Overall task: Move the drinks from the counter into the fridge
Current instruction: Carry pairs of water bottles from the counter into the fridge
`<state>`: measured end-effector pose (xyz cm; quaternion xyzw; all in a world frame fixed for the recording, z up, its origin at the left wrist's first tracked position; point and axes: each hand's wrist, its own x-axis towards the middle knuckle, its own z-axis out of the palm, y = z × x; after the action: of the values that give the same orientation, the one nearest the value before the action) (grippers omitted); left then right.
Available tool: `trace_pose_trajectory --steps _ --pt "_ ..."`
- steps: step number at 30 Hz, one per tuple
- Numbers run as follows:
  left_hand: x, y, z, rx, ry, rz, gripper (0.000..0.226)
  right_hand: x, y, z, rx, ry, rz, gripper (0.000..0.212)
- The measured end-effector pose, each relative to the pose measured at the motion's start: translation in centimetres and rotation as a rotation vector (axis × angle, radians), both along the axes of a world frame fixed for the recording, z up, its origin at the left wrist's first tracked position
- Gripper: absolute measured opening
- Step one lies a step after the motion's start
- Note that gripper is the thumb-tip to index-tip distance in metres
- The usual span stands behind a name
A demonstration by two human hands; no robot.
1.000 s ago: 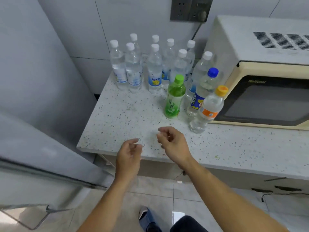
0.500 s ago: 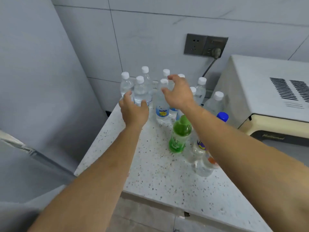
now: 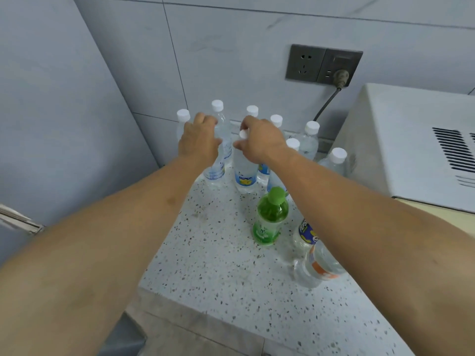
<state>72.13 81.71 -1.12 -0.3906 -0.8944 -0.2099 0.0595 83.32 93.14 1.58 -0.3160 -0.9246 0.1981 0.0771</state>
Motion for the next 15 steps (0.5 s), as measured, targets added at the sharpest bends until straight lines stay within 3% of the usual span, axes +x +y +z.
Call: trace_pose_trajectory --steps 5,15 --pt "2.5 -2.5 -0.4 0.13 -0.123 -0.003 0.022 0.9 -1.6 -0.4 -0.032 -0.018 0.031 0.031" --pt "8.1 -10.5 -1.5 0.482 -0.318 0.161 0.036 5.9 -8.2 -1.9 -0.129 0.166 -0.002 0.024"
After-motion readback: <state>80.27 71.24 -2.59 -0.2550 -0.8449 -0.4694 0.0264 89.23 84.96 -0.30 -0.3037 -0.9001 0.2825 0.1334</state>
